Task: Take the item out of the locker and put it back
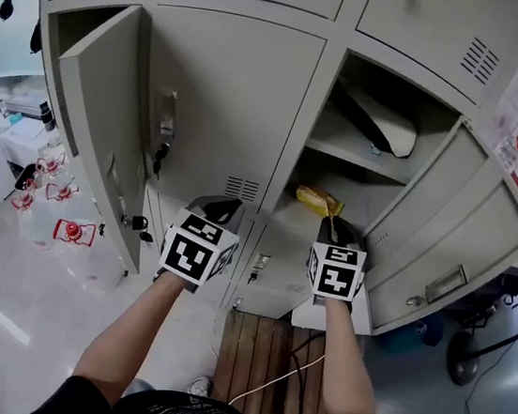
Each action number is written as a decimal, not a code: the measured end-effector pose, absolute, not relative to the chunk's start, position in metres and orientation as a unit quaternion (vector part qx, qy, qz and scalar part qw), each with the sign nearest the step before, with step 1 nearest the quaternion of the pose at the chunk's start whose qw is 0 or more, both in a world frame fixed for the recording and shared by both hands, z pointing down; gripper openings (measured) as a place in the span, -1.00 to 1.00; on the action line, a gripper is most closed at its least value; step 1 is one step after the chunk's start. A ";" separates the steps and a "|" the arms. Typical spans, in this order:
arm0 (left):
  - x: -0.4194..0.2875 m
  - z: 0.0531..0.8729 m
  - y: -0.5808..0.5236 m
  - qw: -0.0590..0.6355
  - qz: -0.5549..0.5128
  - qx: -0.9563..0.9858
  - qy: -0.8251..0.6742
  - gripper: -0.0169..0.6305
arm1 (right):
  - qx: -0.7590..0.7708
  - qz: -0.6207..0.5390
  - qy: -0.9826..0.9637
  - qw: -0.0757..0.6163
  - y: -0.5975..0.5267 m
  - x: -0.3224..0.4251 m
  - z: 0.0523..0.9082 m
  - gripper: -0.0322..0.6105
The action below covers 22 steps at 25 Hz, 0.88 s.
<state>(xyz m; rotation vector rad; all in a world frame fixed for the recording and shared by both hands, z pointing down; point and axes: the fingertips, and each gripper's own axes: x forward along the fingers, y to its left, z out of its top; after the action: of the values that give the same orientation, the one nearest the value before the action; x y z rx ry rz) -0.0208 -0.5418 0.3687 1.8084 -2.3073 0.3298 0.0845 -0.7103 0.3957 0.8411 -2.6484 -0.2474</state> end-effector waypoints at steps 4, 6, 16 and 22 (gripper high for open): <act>-0.018 0.363 -0.535 0.091 0.106 0.624 -0.769 -0.95 | 0.306 -0.079 -0.935 0.160 -0.689 0.097 0.381 -0.70; -0.016 0.360 -0.531 0.089 0.102 0.630 -0.765 -0.95 | 0.310 -0.073 -0.935 0.155 -0.679 0.104 0.375 -0.71; -0.002 0.353 -0.506 0.087 0.100 0.661 -0.739 -0.95 | 0.338 -0.040 -0.931 0.133 -0.630 0.138 0.359 -0.74; 0.010 0.352 -0.482 0.082 0.102 0.677 -0.724 -0.95 | 0.351 -0.018 -0.929 0.118 -0.595 0.158 0.354 -0.78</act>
<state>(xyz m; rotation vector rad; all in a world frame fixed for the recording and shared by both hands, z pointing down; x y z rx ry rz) 0.0097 -0.4825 0.3515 2.0228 -2.1628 0.3055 0.1584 -0.5953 0.3539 1.0259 -2.7181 -0.0537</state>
